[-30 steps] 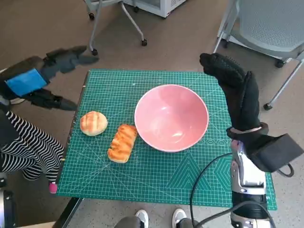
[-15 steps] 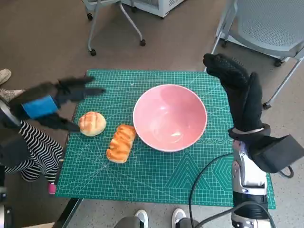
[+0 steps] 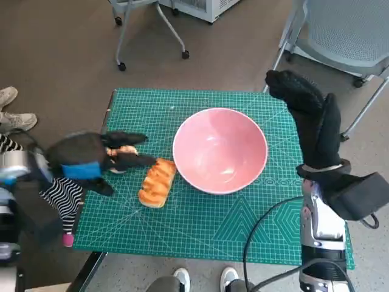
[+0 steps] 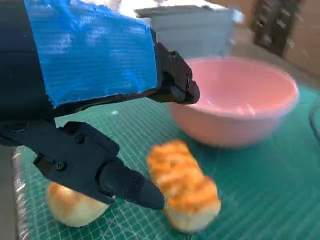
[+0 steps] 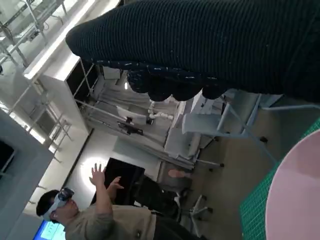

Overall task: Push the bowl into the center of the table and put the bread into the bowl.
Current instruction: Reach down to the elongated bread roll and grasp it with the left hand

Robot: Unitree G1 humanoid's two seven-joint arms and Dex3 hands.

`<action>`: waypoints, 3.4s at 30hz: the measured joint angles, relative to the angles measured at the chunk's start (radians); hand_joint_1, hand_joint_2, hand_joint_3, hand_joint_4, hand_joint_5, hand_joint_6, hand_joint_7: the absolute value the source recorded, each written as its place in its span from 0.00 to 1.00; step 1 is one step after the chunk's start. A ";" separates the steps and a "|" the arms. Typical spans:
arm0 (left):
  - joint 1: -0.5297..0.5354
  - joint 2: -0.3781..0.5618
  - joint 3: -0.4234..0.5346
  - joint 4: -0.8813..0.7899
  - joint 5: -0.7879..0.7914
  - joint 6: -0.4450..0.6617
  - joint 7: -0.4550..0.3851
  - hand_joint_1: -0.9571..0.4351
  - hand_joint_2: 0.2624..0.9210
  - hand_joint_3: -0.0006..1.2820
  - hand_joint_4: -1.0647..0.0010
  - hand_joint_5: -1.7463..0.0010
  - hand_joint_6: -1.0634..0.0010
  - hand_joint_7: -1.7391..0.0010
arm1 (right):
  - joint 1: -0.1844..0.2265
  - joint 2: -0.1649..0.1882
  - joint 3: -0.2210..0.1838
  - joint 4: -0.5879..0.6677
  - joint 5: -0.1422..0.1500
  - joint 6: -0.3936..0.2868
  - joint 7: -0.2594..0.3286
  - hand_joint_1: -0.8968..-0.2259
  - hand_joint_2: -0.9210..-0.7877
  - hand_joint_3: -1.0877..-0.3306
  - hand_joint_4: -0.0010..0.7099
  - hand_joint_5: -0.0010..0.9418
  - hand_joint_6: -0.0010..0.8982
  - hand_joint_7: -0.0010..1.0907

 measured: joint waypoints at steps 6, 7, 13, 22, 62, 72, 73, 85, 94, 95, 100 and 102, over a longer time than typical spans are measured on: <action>-0.044 -0.026 -0.013 0.047 0.241 -0.093 0.177 0.47 0.67 0.00 0.66 0.99 0.54 0.96 | 0.000 0.000 -0.003 0.000 0.001 0.000 0.005 0.23 0.00 0.48 0.28 0.00 0.05 0.59; -0.054 -0.028 -0.018 0.054 0.277 -0.102 0.207 0.48 0.67 0.00 0.66 0.99 0.54 0.96 | 0.001 0.000 -0.004 0.000 0.001 0.000 0.005 0.23 0.00 0.48 0.28 0.00 0.05 0.59; -0.116 -0.040 -0.072 0.090 0.488 -0.116 0.428 0.49 0.69 0.00 0.65 0.99 0.54 0.97 | 0.006 -0.004 -0.006 -0.009 0.000 0.001 0.005 0.24 0.00 0.49 0.28 0.00 0.06 0.59; -0.180 -0.044 -0.208 0.120 0.725 -0.078 0.756 0.48 0.73 0.01 0.63 0.99 0.54 0.97 | 0.010 -0.017 -0.011 -0.016 -0.001 0.001 0.005 0.25 0.00 0.49 0.28 0.00 0.06 0.59; -0.427 -0.021 -0.816 0.294 1.083 0.119 1.450 0.59 0.81 0.00 0.40 0.96 0.37 0.94 | 0.078 -0.021 -0.033 -0.061 0.000 0.004 -0.007 0.24 0.00 0.50 0.29 0.00 0.10 0.55; -0.441 -0.047 -0.837 0.360 1.017 0.073 1.405 0.56 0.94 0.05 0.23 0.84 0.33 0.53 | 0.082 -0.021 -0.035 -0.067 0.000 0.005 -0.013 0.24 0.00 0.50 0.29 0.00 0.11 0.55; -0.442 -0.050 -0.838 0.365 1.012 0.070 1.399 0.61 0.96 0.06 0.30 0.67 0.36 0.43 | 0.082 -0.021 -0.035 -0.067 0.000 0.005 -0.013 0.24 0.00 0.50 0.29 0.00 0.11 0.55; -0.444 -0.070 -0.852 0.413 0.949 0.070 1.346 0.69 1.00 0.02 0.28 0.45 0.37 0.30 | 0.083 -0.020 -0.036 -0.067 0.000 0.005 -0.019 0.24 0.00 0.49 0.30 0.00 0.11 0.54; -0.444 -0.074 -0.858 0.422 0.907 0.078 1.309 0.69 1.00 0.02 0.29 0.43 0.38 0.30 | 0.083 -0.019 -0.035 -0.066 0.000 0.005 -0.020 0.24 0.00 0.49 0.30 0.00 0.11 0.53; -0.444 -0.074 -0.857 0.422 0.902 0.078 1.305 0.69 1.00 0.02 0.29 0.43 0.38 0.30 | 0.083 -0.019 -0.035 -0.066 0.000 0.005 -0.020 0.24 0.00 0.49 0.30 0.00 0.11 0.53; -0.440 -0.072 -0.856 0.417 0.874 0.078 1.285 0.69 1.00 0.02 0.29 0.43 0.39 0.30 | 0.083 -0.017 -0.035 -0.063 -0.001 0.003 -0.021 0.25 0.00 0.49 0.30 0.00 0.11 0.53; -0.436 -0.070 -0.854 0.414 0.865 0.078 1.279 0.69 1.00 0.02 0.29 0.43 0.38 0.30 | 0.084 -0.016 -0.035 -0.061 -0.001 0.003 -0.021 0.25 0.00 0.48 0.30 0.00 0.10 0.53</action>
